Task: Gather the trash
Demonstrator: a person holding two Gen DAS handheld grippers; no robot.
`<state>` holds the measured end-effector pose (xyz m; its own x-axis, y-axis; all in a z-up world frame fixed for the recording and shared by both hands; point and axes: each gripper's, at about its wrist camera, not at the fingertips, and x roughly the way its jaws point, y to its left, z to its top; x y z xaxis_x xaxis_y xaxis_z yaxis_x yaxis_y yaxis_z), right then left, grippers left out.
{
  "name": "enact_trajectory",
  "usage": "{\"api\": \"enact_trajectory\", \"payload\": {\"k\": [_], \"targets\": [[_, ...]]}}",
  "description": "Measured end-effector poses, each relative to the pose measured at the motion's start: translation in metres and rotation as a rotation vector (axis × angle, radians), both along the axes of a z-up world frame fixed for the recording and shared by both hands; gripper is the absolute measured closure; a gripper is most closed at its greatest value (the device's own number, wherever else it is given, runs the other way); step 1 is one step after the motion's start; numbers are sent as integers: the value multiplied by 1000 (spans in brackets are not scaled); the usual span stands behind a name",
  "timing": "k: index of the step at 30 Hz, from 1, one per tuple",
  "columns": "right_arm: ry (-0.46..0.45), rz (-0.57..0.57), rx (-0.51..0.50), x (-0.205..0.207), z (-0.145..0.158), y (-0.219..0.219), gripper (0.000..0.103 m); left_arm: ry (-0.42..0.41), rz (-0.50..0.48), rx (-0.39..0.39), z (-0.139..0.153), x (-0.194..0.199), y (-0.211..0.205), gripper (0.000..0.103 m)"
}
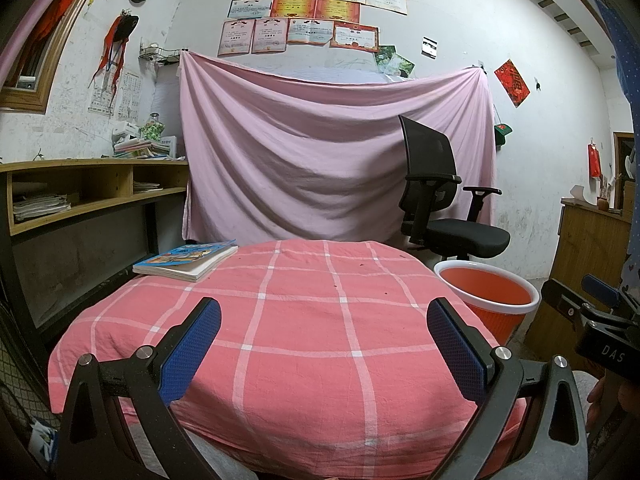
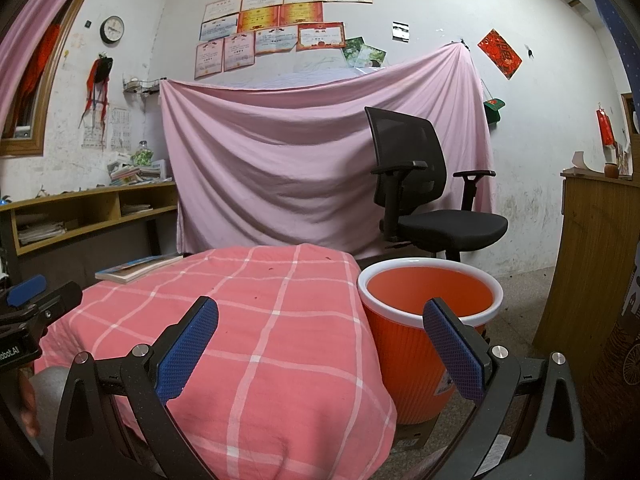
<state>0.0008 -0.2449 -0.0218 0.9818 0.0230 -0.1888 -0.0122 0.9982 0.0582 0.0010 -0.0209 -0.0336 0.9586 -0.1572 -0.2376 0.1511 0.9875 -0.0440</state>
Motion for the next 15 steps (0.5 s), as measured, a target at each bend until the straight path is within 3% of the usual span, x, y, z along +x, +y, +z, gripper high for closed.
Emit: {"api": "enact_trajectory", "payload": {"k": [15], "targets": [[2,0,-1,0,1,1,0,-3,-5,2,5,1,0,2]]}}
